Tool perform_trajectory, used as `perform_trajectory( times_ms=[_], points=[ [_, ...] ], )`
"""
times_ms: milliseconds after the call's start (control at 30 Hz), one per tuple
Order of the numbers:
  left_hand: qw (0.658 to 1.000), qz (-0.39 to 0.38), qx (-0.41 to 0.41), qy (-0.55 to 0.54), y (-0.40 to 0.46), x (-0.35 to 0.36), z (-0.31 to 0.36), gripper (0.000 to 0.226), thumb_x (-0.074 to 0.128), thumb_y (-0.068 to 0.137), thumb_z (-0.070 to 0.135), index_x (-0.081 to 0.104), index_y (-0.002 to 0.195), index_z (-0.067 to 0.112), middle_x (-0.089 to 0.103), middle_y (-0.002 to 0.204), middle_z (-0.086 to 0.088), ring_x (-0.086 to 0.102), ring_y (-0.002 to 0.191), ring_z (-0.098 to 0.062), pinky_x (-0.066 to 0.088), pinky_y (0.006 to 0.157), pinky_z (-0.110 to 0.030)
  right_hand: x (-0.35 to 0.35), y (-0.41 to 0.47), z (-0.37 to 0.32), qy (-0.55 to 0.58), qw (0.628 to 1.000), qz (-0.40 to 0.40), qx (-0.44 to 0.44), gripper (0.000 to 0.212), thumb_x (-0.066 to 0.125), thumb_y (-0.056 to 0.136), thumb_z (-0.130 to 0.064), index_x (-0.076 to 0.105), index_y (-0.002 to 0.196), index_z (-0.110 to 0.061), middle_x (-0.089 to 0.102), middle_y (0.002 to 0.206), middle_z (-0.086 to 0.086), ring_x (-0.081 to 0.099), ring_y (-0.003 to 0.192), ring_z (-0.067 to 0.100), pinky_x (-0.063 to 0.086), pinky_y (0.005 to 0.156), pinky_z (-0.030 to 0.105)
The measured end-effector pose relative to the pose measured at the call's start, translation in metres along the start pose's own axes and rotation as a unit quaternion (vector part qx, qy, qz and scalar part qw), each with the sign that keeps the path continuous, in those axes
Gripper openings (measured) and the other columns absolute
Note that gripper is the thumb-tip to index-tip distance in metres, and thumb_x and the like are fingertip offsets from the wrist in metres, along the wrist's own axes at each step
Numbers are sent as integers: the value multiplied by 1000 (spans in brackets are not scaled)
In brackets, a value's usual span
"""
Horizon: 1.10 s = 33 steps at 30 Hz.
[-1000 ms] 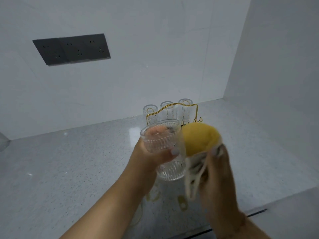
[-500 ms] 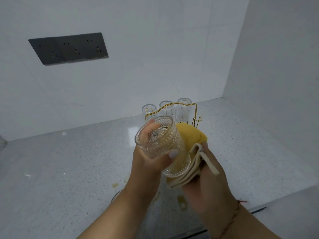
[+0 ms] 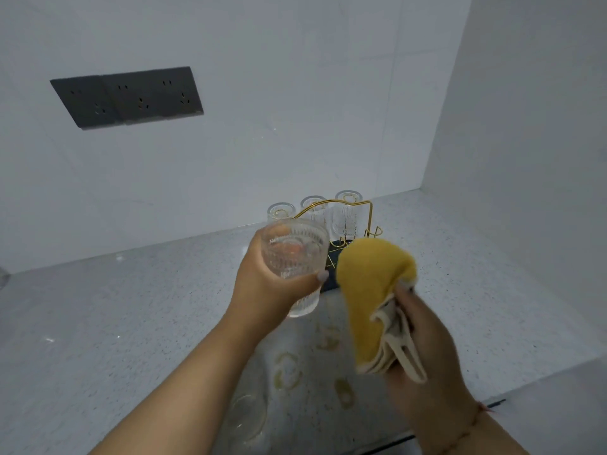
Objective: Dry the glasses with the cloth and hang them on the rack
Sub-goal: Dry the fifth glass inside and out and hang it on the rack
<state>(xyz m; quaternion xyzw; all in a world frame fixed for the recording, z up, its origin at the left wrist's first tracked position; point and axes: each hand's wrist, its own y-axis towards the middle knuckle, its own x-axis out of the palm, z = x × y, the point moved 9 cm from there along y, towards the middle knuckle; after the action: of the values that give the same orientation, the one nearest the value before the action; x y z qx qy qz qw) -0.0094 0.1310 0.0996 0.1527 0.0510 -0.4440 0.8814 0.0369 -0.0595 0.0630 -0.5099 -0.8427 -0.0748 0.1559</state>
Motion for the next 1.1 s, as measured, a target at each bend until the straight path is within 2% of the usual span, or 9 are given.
perform_trajectory(
  times_ms=[67, 133, 267, 333, 400, 533, 733, 867, 1100],
  points=[
    [994, -86, -50, 43, -3, 14, -9, 70, 91, 49, 29, 55, 108, 35, 69, 106, 5, 69, 95, -9, 58, 88, -39, -9, 11, -21, -13, 998, -10, -66, 65, 64, 49, -82, 73, 88, -31, 73, 84, 13, 67, 69, 25, 56, 69, 36],
    [980, -170, -75, 64, -10, 32, -9, 69, 88, 46, 39, 57, 107, 31, 70, 106, -1, 70, 95, -16, 59, 88, -42, -8, 22, -39, -58, 990, -40, -120, 61, 60, 54, -83, 70, 87, -32, 68, 75, 14, 64, 62, 17, 55, 59, 24],
    [934, -307, -152, -103, -24, 67, -4, 64, 78, 57, 24, 63, 118, 9, 71, 112, -20, 69, 102, -37, 56, 90, -47, 19, 23, -42, -168, 956, -183, -153, 47, 55, 69, -74, 62, 100, -39, 66, 66, 4, 63, 56, 8, 52, 53, 21],
    [893, -352, -215, -180, -33, 78, -10, 76, 78, 61, 16, 52, 130, -5, 58, 122, -36, 58, 108, -47, 43, 100, -56, 22, 23, -38, -180, 950, -214, -138, 56, 60, 67, -72, 58, 107, -33, 70, 75, -4, 66, 65, 7, 53, 58, 22],
    [858, -378, -257, -234, -39, 86, -11, 87, 86, 58, 18, 49, 132, -9, 53, 121, -33, 51, 109, -45, 40, 100, -52, 20, 26, -37, -159, 957, -208, -122, 55, 67, 64, -68, 61, 103, -31, 72, 79, 2, 69, 69, 17, 56, 59, 27],
    [843, -315, -321, -296, -34, 87, -24, 75, 94, 44, 37, 72, 111, 10, 68, 111, -17, 64, 99, -34, 47, 94, -47, 1, 38, -43, -110, 981, -70, -147, 32, 69, 77, -42, 58, 87, -13, 67, 57, -1, 63, 51, 8, 50, 48, 20],
    [924, -103, -284, -236, -30, 66, -36, 80, 87, 55, 11, 54, 127, 16, 75, 104, -10, 74, 89, -27, 61, 81, -41, -40, 47, -30, -80, 980, 122, -135, 36, 58, 74, -44, 58, 85, -10, 68, 59, -6, 64, 52, 6, 51, 48, 21],
    [980, -10, -169, -103, -33, 64, -26, 68, 88, 60, 11, 54, 117, 25, 72, 84, 9, 71, 70, 0, 55, 60, -16, -49, 52, -2, -40, 981, 174, -79, 39, 59, 71, -52, 61, 79, -14, 68, 61, -3, 64, 55, 16, 52, 54, 31],
    [993, 58, -71, 79, -13, 55, -21, 65, 92, 54, 39, 56, 108, 39, 69, 92, 14, 67, 75, -2, 56, 67, -21, -64, 76, 27, 42, 982, 185, 19, 29, 52, 93, -33, 61, 73, -14, 63, 56, -6, 59, 57, 14, 49, 61, 31]
  ],
)
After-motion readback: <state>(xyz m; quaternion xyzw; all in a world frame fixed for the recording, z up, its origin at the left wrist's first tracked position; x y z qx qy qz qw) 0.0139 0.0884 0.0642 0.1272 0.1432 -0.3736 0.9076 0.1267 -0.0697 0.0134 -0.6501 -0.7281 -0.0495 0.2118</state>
